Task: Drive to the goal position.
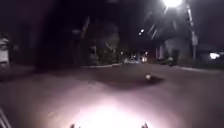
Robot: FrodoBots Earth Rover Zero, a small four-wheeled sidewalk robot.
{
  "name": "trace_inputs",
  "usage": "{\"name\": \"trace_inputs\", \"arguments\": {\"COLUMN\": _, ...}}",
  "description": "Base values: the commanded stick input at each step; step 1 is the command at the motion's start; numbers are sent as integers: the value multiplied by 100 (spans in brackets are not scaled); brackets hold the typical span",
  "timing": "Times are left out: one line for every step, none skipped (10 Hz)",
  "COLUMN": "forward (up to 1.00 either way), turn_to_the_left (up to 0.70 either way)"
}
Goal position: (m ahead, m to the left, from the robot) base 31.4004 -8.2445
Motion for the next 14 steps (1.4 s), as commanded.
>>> {"name": "trace_inputs", "arguments": {"forward": 85, "turn_to_the_left": 0}}
{"name": "trace_inputs", "arguments": {"forward": 85, "turn_to_the_left": 0}}
{"name": "trace_inputs", "arguments": {"forward": 85, "turn_to_the_left": 0}}
{"name": "trace_inputs", "arguments": {"forward": 85, "turn_to_the_left": 0}}
{"name": "trace_inputs", "arguments": {"forward": 85, "turn_to_the_left": 0}}
{"name": "trace_inputs", "arguments": {"forward": 85, "turn_to_the_left": 0}}
{"name": "trace_inputs", "arguments": {"forward": 85, "turn_to_the_left": -8}}
{"name": "trace_inputs", "arguments": {"forward": 85, "turn_to_the_left": -25}}
{"name": "trace_inputs", "arguments": {"forward": 85, "turn_to_the_left": -23}}
{"name": "trace_inputs", "arguments": {"forward": 85, "turn_to_the_left": -4}}
{"name": "trace_inputs", "arguments": {"forward": 85, "turn_to_the_left": 0}}
{"name": "trace_inputs", "arguments": {"forward": 85, "turn_to_the_left": 0}}
{"name": "trace_inputs", "arguments": {"forward": 85, "turn_to_the_left": 0}}
{"name": "trace_inputs", "arguments": {"forward": 85, "turn_to_the_left": 0}}
